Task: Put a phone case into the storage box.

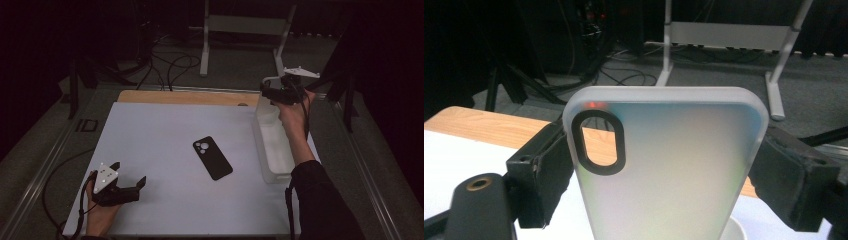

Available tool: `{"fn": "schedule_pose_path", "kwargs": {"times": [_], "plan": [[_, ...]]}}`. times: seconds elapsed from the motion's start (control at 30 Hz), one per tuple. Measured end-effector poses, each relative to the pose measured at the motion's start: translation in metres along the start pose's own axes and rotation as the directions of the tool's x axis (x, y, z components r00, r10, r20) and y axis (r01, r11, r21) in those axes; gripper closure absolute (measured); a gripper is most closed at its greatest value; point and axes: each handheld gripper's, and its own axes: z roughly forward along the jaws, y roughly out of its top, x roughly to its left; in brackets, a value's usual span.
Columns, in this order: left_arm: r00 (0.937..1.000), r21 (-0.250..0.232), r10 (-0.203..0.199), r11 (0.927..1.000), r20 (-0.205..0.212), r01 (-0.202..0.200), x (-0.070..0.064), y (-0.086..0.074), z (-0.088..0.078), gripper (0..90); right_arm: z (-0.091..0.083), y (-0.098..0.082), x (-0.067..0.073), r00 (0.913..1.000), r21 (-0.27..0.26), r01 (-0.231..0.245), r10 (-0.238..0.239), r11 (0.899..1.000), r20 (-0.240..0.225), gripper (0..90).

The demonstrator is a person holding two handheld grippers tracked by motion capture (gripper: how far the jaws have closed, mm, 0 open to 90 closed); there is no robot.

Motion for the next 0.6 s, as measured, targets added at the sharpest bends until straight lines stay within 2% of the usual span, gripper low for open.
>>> {"fn": "schedule_pose_path", "kwargs": {"times": [0.27,0.6], "plan": [[1.0000,0.001,-0.001,1.0000,0.002,0.001,-0.001,0.000,0.001,0.0,0.010,-0.004,-0.009,0.9990,0.027,-0.009,0.008,1.000,0.043,16.3],[1.0000,-0.002,-0.002,1.0000,0.002,0.002,0.000,0.000,0.000,0.0,0.020,-0.010,-0.015,0.9977,0.050,-0.027,0.024,0.998,0.064,16.3]]}}
